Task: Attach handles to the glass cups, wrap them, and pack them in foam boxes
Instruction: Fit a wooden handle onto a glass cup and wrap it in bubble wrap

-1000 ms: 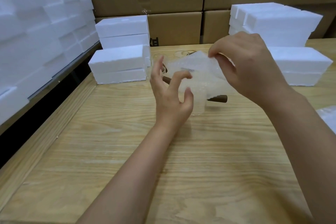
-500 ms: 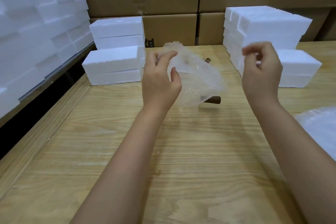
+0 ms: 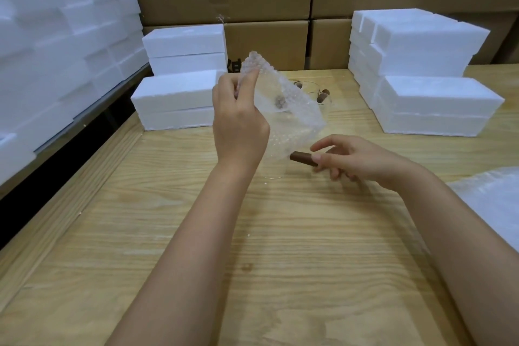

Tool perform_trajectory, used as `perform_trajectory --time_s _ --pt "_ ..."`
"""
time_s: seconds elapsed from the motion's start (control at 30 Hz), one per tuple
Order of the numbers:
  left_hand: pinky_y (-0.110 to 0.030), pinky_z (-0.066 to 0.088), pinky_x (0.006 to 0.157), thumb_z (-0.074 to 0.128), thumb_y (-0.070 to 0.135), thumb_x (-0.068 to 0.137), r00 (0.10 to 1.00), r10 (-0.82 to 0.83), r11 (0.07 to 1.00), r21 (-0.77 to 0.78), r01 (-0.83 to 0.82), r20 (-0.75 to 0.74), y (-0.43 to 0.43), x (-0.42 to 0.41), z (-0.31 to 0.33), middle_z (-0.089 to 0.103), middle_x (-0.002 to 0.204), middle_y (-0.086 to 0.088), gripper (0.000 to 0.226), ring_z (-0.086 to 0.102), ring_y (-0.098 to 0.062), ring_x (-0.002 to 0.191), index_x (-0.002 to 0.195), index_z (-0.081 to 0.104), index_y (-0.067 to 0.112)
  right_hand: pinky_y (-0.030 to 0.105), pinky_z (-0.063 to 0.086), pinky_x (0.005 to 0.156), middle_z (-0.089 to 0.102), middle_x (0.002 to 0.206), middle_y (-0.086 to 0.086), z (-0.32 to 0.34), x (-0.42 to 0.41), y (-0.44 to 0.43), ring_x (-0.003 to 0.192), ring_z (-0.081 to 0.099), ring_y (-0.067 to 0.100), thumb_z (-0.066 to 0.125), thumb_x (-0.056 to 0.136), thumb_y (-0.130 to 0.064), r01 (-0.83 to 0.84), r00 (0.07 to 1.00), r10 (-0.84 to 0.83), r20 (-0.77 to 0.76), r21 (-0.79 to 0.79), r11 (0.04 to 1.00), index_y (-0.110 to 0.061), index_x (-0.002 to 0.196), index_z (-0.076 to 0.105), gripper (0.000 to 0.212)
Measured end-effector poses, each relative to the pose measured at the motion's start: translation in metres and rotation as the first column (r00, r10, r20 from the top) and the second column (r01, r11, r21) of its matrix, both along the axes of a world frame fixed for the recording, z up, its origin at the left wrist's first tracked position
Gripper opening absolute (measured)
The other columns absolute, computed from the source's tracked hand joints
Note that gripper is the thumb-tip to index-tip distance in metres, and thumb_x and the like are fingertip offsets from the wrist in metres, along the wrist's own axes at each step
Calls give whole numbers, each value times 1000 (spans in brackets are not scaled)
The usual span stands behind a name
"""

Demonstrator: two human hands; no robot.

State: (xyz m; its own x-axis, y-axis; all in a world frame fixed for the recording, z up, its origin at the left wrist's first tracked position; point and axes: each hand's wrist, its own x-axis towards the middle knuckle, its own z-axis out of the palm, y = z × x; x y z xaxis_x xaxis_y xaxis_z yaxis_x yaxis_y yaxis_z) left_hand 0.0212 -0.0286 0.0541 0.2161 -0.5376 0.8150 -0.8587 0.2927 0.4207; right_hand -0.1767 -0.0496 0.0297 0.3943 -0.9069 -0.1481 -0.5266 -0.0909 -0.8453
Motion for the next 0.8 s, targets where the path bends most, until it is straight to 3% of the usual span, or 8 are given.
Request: perform_trajectory --time_s 0.1,0.23,0.37,0.47,0.53,0.67,0.8 --pt "-20 32 78 42 -17 82 1000 22 1000 -2 -22 0 -1 4 -1 54 111 -23 52 51 -35 103 129 57 0 14 38 43 73 79 -5 -2 16 4 57 56 5 68 73 -55 -11 1000 11 3 -22 1000 -29 99 62 37" --pt "-22 32 78 42 -17 80 999 42 999 -10 -42 -2 -1 6 -1 55 109 -24 53 50 -37 101 129 57 -1 19 44 53 67 69 -5 -9 33 6 58 55 8 63 89 -35 -21 998 11 -59 -159 987 -27 91 61 8" --pt "-19 30 78 42 -20 78 999 38 999 -23 -39 -8 0 6 -1 56 107 -25 54 52 -39 100 127 58 -2 28 48 74 67 85 2 9 18 7 74 57 10 59 93 -20 -67 996 52 -70 -235 970 -24 94 66 8" --pt "-27 38 84 43 -22 79 1000 2 1000 -30 -2 -16 -1 7 -1 57 109 -25 54 53 -38 102 128 57 -3 16 45 65 71 95 8 37 -7 15 73 56 7 62 89 -16 -195 981 190 -49 -168 966 -20 98 70 12" --pt "-29 41 86 45 -23 79 999 -35 999 -15 34 -13 0 5 -3 57 110 -25 53 53 -38 102 127 57 -4 15 43 60 71 89 9 52 -19 21 68 52 8 62 82 -20 -272 960 278 24 -138 952 -15 99 71 19" --pt "-29 43 75 59 -28 65 998 -68 998 -16 68 18 0 0 -3 62 99 -26 50 59 -42 90 112 62 -12 14 44 59 74 83 -4 76 -25 33 66 54 6 69 77 -26 -390 892 418 172 -176 904 -14 96 73 23" --pt "-30 46 78 57 -20 79 994 -92 996 -3 92 53 -4 -1 -10 62 104 -24 38 57 -36 94 116 62 -8 15 44 60 74 86 -5 83 -14 40 70 55 11 76 70 -46 -445 820 509 264 -265 855 -23 96 74 34"
